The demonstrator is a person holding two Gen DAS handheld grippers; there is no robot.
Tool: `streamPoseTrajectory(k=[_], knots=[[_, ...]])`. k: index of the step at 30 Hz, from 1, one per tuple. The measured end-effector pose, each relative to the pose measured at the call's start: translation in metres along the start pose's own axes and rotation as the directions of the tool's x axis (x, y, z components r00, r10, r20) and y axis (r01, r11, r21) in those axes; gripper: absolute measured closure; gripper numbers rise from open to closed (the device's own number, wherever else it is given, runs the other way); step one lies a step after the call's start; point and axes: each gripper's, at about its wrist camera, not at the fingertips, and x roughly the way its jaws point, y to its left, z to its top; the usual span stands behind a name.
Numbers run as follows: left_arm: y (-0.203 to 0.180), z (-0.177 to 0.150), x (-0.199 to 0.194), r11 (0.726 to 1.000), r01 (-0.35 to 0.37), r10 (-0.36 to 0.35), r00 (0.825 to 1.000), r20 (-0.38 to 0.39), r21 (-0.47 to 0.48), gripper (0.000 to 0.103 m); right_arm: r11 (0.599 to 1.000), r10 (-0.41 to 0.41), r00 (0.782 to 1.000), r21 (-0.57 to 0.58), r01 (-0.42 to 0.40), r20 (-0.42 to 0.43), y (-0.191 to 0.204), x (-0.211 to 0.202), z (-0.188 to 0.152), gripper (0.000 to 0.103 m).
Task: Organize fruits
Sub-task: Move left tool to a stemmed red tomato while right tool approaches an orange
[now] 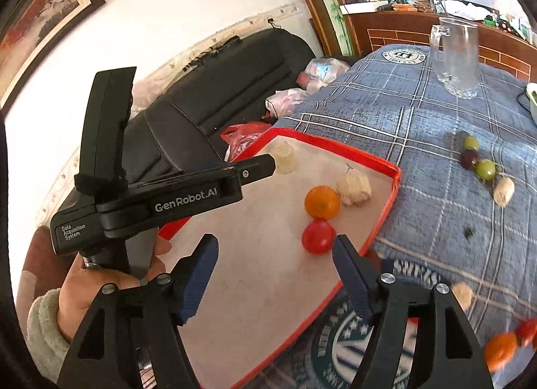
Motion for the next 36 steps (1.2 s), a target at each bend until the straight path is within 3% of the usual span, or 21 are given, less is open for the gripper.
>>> streamPoseTrajectory(k=[10,18,25,29,33,36], knots=[[-0.018,-0.032,-0.040,0.999,0.012,-0.013,0.999,0.039,0.040,0.034,0.999,-0.011,1.000,0.053,0.010,0.027,-0.017,-0.052,-0.044,0.030],[-0.048,-0.045,-0.052,0.994,0.063,-0.067,0.997,0.041,0.088,0.034,0.988,-0.124,0.991,0.099,0.118,0.057,-0.054,-0.098,-0.073,0.030],[-0.097,-0.057,-0.041,0.972,0.139,-0.142,0.990,0.002,0.192,0.031,0.973,-0.174,0.981,0.166,0.158,0.085,-0.081,-0.125,-0.099,0.030],[-0.126,-0.066,-0.021,0.949,0.172,-0.160,0.985,-0.064,0.264,0.031,0.952,-0.177,0.978,0.271,0.143,0.107,-0.101,-0.130,-0.120,0.030],[-0.145,-0.075,-0.009,0.931,0.175,-0.146,0.983,-0.113,0.320,0.031,0.919,-0.194,0.978,0.362,0.154,0.078,-0.127,-0.129,-0.126,0.042],[-0.150,-0.078,-0.005,0.924,0.196,-0.159,0.978,-0.137,0.327,0.031,0.894,-0.202,0.975,0.423,0.145,0.093,-0.144,-0.135,-0.128,0.044]])
